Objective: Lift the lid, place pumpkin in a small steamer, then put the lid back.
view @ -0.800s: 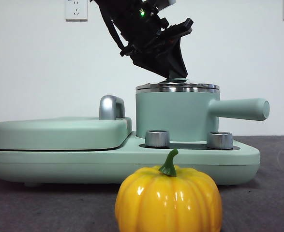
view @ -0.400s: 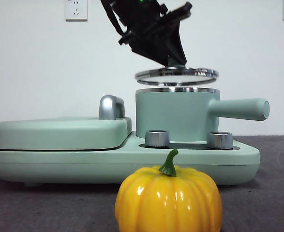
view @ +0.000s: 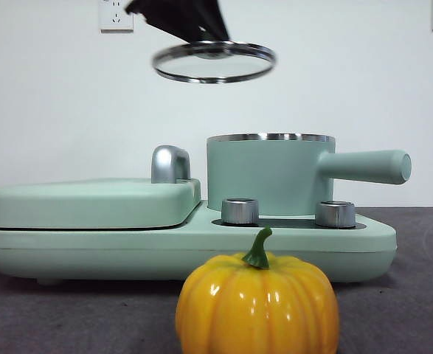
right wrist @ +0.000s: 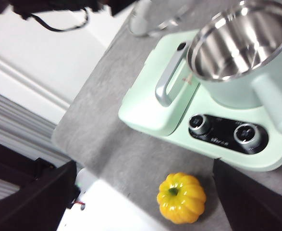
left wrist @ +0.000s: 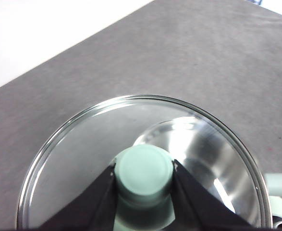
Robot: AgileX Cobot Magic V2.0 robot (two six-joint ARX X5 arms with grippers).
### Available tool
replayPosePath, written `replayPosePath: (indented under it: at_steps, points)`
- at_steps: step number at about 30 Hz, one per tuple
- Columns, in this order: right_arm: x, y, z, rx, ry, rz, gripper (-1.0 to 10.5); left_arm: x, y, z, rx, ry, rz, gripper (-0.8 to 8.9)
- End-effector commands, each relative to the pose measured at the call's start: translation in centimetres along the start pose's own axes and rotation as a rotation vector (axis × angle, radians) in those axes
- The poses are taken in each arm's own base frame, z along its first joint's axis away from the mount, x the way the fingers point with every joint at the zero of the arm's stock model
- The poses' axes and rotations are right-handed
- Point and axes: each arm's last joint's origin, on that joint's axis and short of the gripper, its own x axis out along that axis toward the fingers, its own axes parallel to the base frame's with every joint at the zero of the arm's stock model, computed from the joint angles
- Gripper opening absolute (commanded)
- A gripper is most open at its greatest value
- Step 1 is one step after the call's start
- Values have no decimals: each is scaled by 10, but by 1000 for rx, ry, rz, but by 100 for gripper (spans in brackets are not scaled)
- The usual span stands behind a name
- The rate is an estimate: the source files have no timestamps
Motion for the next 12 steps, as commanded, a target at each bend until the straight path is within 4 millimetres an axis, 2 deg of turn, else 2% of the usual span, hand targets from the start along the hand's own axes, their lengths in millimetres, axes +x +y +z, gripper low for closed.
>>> replayPosePath:
  at_steps: [1, 6, 12]
  points:
    - [5, 0, 7, 16, 28, 21, 453, -21, 9, 15, 5, -75, 32, 15]
    - [23, -7, 15, 51, 124, 31, 453, -41, 29, 14, -23, -83, 95, 15]
    - [54, -11, 17, 52, 276, -18, 453, -58, 47, 12, -51, -85, 156, 15]
